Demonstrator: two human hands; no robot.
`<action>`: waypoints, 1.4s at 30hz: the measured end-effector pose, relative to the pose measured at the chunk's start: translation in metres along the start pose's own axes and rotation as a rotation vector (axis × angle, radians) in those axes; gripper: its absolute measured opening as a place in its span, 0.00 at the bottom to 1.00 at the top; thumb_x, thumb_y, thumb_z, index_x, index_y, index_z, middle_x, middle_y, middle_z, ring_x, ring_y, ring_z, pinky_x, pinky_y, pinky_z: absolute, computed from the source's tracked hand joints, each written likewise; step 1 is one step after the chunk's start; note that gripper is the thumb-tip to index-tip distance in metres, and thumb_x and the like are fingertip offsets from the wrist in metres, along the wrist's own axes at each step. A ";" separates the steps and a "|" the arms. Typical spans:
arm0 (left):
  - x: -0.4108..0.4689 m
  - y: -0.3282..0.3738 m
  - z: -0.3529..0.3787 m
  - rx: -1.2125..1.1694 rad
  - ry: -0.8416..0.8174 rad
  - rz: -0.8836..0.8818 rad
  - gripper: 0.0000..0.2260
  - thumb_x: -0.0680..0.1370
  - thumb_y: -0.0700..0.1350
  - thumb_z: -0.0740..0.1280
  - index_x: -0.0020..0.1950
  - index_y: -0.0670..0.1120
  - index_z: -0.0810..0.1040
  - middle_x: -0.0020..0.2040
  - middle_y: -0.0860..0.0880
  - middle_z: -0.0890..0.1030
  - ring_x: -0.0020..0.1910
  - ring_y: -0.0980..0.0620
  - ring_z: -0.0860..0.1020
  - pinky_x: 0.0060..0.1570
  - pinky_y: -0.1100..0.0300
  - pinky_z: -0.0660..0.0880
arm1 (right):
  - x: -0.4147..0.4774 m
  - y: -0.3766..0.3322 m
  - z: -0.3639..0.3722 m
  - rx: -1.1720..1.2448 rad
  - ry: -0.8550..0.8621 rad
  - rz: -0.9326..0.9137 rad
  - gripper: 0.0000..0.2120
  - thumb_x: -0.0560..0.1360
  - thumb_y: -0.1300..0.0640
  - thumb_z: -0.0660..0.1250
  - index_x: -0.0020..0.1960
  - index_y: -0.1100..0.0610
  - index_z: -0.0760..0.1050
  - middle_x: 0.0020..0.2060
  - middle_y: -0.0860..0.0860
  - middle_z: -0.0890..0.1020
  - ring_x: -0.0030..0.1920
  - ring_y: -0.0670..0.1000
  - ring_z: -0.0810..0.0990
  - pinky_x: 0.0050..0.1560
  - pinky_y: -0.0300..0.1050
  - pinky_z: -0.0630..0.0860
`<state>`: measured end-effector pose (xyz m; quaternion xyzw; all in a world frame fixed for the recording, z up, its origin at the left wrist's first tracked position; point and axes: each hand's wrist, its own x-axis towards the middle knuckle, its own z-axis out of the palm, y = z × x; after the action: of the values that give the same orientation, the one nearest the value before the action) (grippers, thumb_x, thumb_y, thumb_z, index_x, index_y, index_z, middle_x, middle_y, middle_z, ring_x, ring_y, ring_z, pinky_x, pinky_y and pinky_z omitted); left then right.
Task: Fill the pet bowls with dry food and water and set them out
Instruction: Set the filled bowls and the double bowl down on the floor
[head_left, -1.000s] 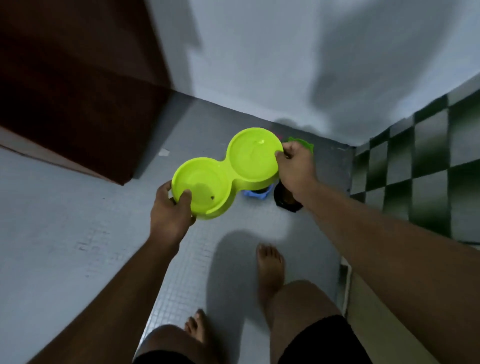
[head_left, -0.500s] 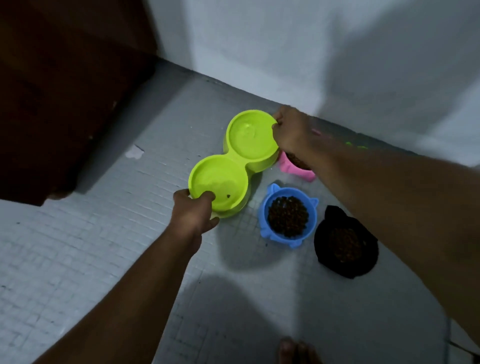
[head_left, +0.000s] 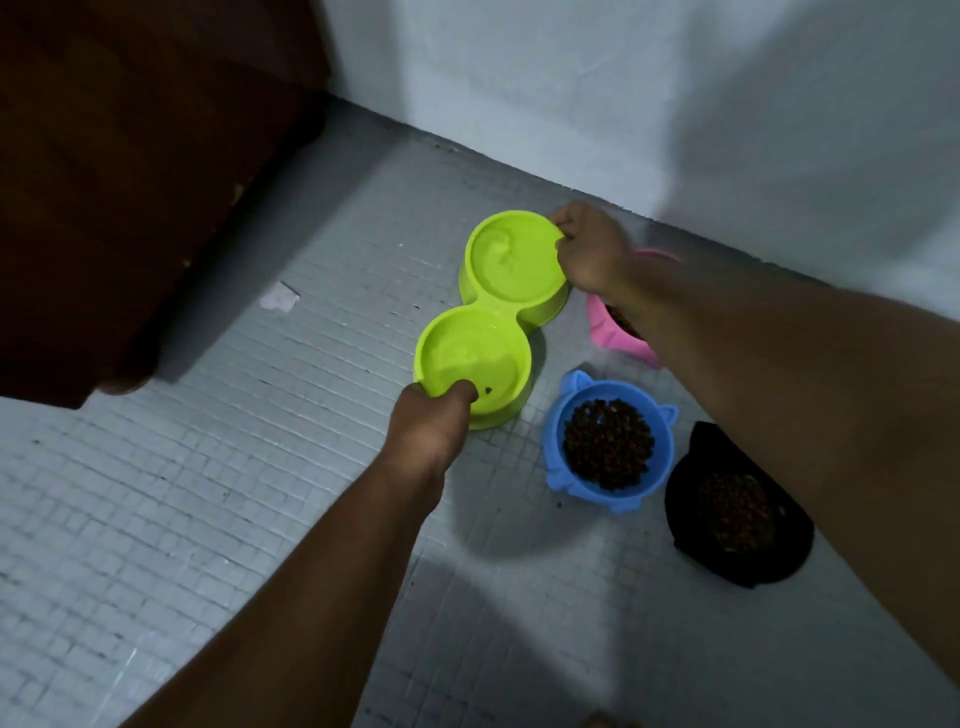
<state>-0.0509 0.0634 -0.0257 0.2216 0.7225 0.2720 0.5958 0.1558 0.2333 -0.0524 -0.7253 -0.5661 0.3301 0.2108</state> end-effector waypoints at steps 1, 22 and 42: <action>-0.001 0.001 -0.001 0.007 -0.004 -0.006 0.35 0.60 0.54 0.69 0.63 0.36 0.76 0.62 0.27 0.75 0.50 0.31 0.81 0.45 0.51 0.70 | -0.001 0.000 0.000 -0.010 -0.006 -0.001 0.16 0.76 0.68 0.60 0.61 0.60 0.77 0.55 0.55 0.82 0.55 0.52 0.80 0.51 0.39 0.74; -0.203 0.137 -0.064 0.668 -0.057 0.524 0.23 0.74 0.44 0.76 0.68 0.44 0.79 0.61 0.43 0.83 0.57 0.46 0.82 0.56 0.60 0.74 | -0.211 -0.157 -0.165 0.003 0.026 0.020 0.16 0.80 0.61 0.65 0.67 0.59 0.75 0.63 0.55 0.80 0.60 0.55 0.79 0.54 0.30 0.66; -0.631 0.218 -0.190 0.862 -0.311 0.811 0.14 0.76 0.47 0.75 0.60 0.46 0.82 0.52 0.49 0.82 0.50 0.49 0.81 0.55 0.57 0.78 | -0.678 -0.359 -0.404 0.194 0.258 0.184 0.15 0.80 0.56 0.65 0.67 0.53 0.74 0.59 0.46 0.80 0.58 0.48 0.79 0.61 0.48 0.77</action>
<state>-0.1174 -0.2030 0.6121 0.7373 0.5301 0.1246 0.3999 0.1053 -0.2934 0.6338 -0.7867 -0.4311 0.3053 0.3194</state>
